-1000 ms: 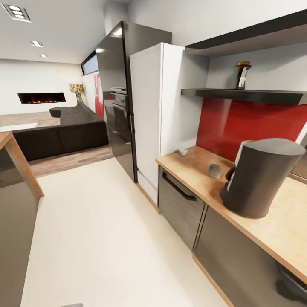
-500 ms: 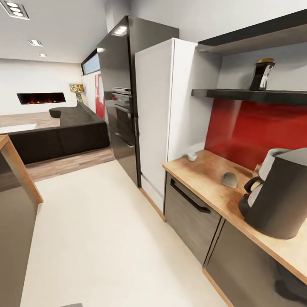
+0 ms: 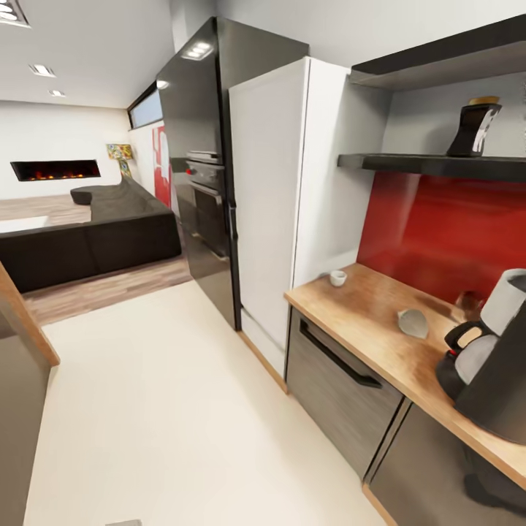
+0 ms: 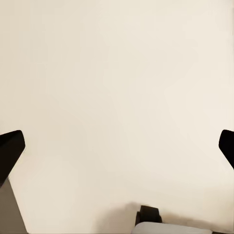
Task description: Set up a coffee station on the kitchen countertop: keep the coffee maker on the countertop, move the bottle of coffee from the kitchen shelf to the counter next to the coffee maker, place a paper coffee filter on top of the coffee maker, put the saucer next to the coffee maker with the coffee cup on the saucer, and place the electric kettle next to the coffee maker.
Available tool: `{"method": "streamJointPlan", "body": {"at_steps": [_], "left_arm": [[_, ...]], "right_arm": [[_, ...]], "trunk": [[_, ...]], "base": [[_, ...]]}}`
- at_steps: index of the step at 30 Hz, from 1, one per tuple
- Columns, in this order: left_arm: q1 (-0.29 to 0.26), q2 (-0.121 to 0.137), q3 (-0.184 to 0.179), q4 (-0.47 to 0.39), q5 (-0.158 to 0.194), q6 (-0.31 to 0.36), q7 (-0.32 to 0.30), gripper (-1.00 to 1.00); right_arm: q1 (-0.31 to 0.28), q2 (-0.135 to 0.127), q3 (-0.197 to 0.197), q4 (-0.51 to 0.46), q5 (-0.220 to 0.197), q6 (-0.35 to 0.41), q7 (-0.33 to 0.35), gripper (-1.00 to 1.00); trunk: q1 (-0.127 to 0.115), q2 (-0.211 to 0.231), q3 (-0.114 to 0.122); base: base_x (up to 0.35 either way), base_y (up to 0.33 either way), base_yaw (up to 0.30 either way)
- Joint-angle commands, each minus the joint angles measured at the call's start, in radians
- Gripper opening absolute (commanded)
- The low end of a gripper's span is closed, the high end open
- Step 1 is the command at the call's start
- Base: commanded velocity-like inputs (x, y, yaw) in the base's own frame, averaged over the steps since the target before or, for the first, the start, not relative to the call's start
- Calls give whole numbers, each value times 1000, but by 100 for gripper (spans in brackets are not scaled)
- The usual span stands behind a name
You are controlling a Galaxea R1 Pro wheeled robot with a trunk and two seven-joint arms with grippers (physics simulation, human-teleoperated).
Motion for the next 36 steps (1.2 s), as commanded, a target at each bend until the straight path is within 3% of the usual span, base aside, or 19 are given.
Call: {"method": "streamJointPlan", "body": {"at_steps": [1, 22, 32, 36], "left_arm": [[-1, 0, 1, 1, 4, -3, 0, 100], [0, 2, 3, 1, 4, -25, 1, 100], [1, 36, 13, -1, 12, -71, 4, 100], [1, 34, 10, -1, 13, -72, 0, 100]], "right_arm": [[-1, 0, -2, 0, 5, -2, 0, 100], [-1, 4, -3, -1, -3, -2, 7, 100], [-1, 5, -5, -4, -4, -3, 7, 100], [-1, 5, -3, 0, 2, -3, 8, 100]], "trunk": [[1, -2, -1], [1, -2, 11], [1, -2, 16], [1, -2, 17]], "base": [[298, 209, -233], [280, 234, -239], [272, 241, -246], [262, 244, -266]]}}
